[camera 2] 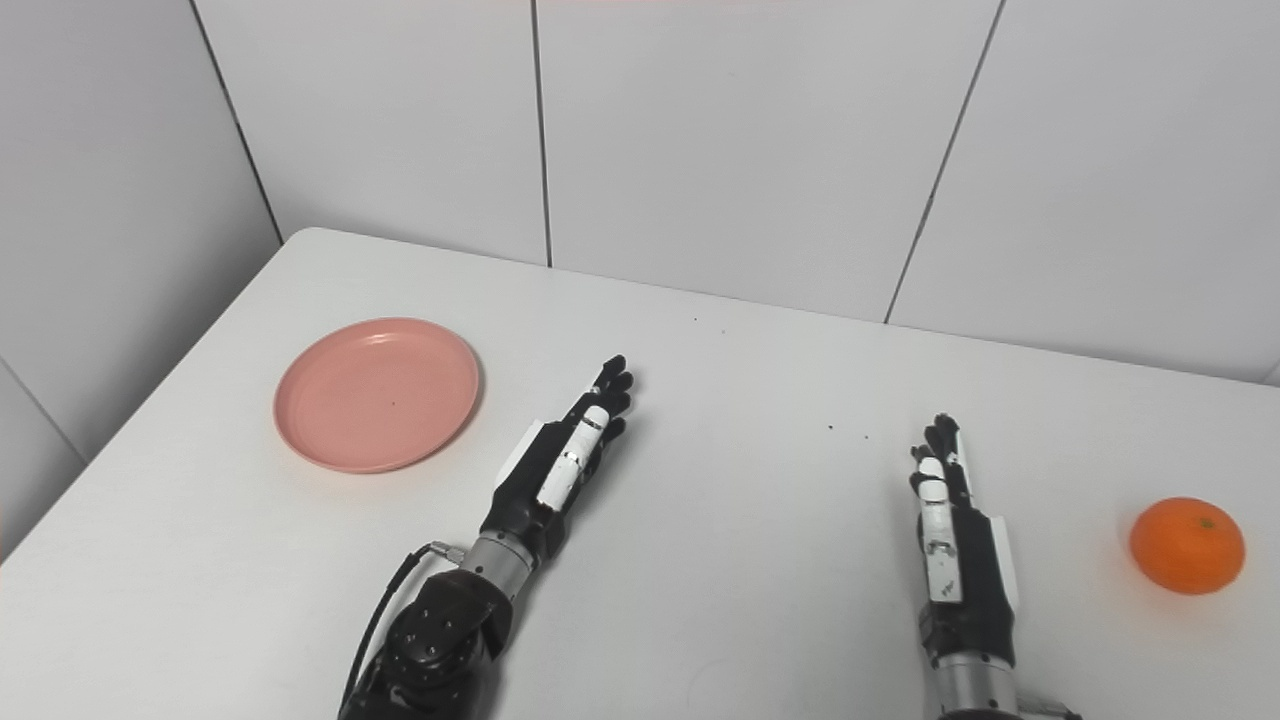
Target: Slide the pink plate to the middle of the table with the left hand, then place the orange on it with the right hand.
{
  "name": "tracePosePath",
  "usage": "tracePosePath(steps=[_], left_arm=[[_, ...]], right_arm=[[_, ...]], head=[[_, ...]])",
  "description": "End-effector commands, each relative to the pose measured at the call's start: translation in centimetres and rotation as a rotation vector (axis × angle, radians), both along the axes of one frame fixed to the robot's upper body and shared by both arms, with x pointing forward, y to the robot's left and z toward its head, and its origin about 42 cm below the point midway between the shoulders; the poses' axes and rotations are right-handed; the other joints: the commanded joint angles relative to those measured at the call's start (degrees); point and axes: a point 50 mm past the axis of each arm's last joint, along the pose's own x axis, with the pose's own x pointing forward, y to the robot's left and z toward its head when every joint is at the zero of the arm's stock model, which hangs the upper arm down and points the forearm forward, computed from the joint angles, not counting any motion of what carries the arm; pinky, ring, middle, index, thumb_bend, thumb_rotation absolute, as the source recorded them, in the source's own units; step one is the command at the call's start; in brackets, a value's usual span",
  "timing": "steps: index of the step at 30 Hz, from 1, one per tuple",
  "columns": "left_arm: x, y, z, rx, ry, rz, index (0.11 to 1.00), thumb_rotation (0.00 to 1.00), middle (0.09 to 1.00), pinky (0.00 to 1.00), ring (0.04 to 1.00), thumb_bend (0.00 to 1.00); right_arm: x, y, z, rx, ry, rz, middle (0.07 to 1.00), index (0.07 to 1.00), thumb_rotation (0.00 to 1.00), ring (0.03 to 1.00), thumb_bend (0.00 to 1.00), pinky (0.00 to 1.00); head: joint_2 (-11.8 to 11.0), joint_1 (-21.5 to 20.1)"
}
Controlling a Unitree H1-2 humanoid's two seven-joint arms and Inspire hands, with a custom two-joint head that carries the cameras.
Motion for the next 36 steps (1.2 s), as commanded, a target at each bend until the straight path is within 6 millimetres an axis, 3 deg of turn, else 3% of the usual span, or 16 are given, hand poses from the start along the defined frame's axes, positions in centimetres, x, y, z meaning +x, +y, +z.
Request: tracePosePath(steps=[1, 9, 15, 21, 24, 29, 36], left_arm=[[0.7, 0.1, 2.3, 0.014, -0.104, 0.007, 1.0, 1.0, 1.0, 1.0, 1.0, 0.35], [1.0, 1.4, 5.1, 0.018, -0.173, 0.019, 0.998, 1.0, 1.0, 0.99, 0.997, 0.36], [1.0, 2.0, 7.1, 0.017, -0.233, 0.017, 0.971, 1.0, 0.985, 0.93, 0.965, 0.4], [1.1, 2.7, 9.9, -0.004, -0.305, 0.043, 0.964, 0.97, 0.983, 0.95, 0.966, 0.47], [1.3, 3.4, 11.1, 0.0, -0.35, 0.075, 0.945, 0.98, 0.962, 0.93, 0.946, 0.44], [2.1, 5.5, 12.8, 0.009, -0.394, 0.121, 0.941, 0.99, 0.958, 0.94, 0.944, 0.45], [3.1, 9.9, 14.0, 0.017, -0.424, 0.237, 0.923, 0.94, 0.935, 0.91, 0.921, 0.47]], right_arm=[[0.4, 0.2, 1.2, 0.003, -0.061, 0.011, 1.0, 1.0, 1.0, 0.996, 0.21, 1.0], [0.3, 0.2, 1.1, 0.017, -0.055, 0.015, 1.0, 1.0, 1.0, 1.0, 0.22, 1.0], [0.2, 0.3, 1.0, 0.027, -0.047, 0.02, 1.0, 1.0, 1.0, 1.0, 0.22, 1.0], [0.3, 0.3, 0.9, 0.034, -0.036, 0.015, 1.0, 1.0, 1.0, 1.0, 0.22, 1.0], [0.3, 0.2, 0.8, 0.036, -0.034, 0.015, 1.0, 1.0, 1.0, 1.0, 0.2, 1.0], [0.2, 0.2, 0.8, 0.03, -0.027, 0.004, 0.999, 0.999, 1.0, 1.0, 0.2, 1.0], [0.4, 0.3, 0.7, 0.048, -0.031, 0.015, 1.0, 1.0, 1.0, 1.0, 0.19, 1.0]], head=[[0.0, 0.0], [-0.2, 1.0], [-0.4, 1.4], [-0.9, 2.2], [-1.0, 2.4], [-1.0, 2.5], [-1.1, 2.5]])
